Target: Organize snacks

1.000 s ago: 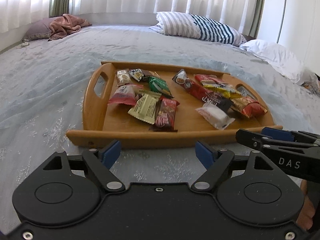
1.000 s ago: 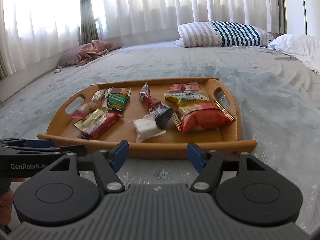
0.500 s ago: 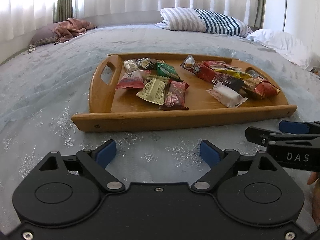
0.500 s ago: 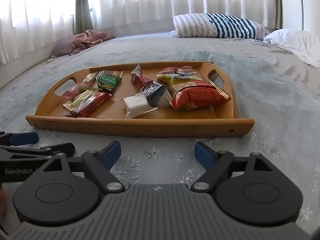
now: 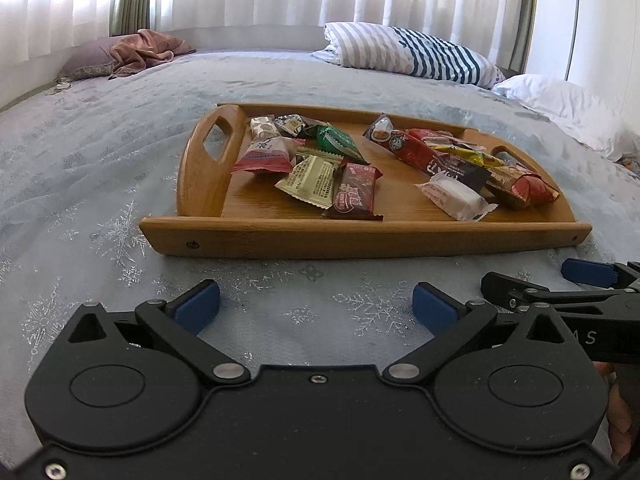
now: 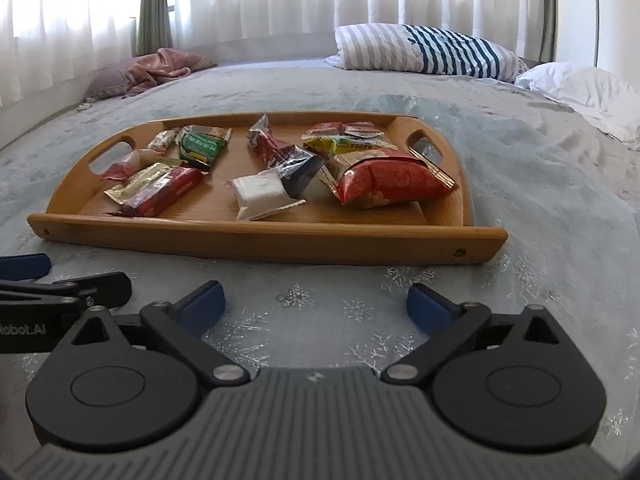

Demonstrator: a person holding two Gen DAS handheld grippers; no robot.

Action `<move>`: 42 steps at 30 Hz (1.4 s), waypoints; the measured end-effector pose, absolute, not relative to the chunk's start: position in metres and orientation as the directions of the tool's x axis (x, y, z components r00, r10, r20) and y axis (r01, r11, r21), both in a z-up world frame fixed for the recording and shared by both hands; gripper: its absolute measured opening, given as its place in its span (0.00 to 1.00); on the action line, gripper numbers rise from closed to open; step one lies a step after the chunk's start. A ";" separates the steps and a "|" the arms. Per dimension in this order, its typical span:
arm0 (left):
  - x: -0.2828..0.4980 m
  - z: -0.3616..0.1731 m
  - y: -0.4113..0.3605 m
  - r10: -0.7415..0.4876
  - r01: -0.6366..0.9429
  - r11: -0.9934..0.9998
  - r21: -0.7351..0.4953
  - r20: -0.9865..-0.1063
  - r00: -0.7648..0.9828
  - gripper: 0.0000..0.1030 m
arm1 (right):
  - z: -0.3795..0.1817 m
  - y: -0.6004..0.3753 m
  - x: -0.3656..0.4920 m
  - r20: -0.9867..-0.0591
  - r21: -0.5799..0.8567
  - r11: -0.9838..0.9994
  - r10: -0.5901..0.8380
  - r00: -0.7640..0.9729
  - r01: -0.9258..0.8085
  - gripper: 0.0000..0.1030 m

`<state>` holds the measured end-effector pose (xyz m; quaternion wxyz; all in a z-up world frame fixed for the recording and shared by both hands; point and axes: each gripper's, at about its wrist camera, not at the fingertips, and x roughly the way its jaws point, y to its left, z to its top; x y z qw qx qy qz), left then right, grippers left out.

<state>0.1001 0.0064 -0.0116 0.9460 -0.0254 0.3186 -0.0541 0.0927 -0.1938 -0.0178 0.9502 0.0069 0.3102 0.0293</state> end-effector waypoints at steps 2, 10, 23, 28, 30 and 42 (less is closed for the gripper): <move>0.100 -0.012 0.006 -0.117 0.085 0.993 -0.082 -0.599 0.792 1.00 | -0.018 -0.194 0.092 -0.588 0.030 0.998 0.058 0.807 -0.050 1.00; 0.099 -0.012 0.007 -0.112 0.082 0.994 -0.077 -0.597 0.795 1.00 | -0.017 -0.196 0.094 -0.593 0.037 0.998 0.065 0.803 -0.054 1.00; 0.096 -0.013 0.006 -0.093 0.069 0.996 -0.062 -0.587 0.804 1.00 | -0.017 -0.195 0.093 -0.591 0.034 0.998 0.064 0.804 -0.055 1.00; 0.096 -0.014 0.006 -0.093 0.070 0.996 -0.062 -0.587 0.804 1.00 | -0.017 -0.195 0.093 -0.591 0.034 0.998 0.064 0.804 -0.055 1.00; 0.097 -0.014 0.006 -0.093 0.070 0.996 -0.062 -0.587 0.804 1.00 | -0.018 -0.195 0.093 -0.591 0.034 0.998 0.064 0.804 -0.054 1.00; 0.097 -0.015 0.005 -0.092 0.069 0.996 -0.062 -0.592 0.801 1.00 | -0.018 -0.195 0.093 -0.591 0.034 0.998 0.063 0.804 -0.053 1.00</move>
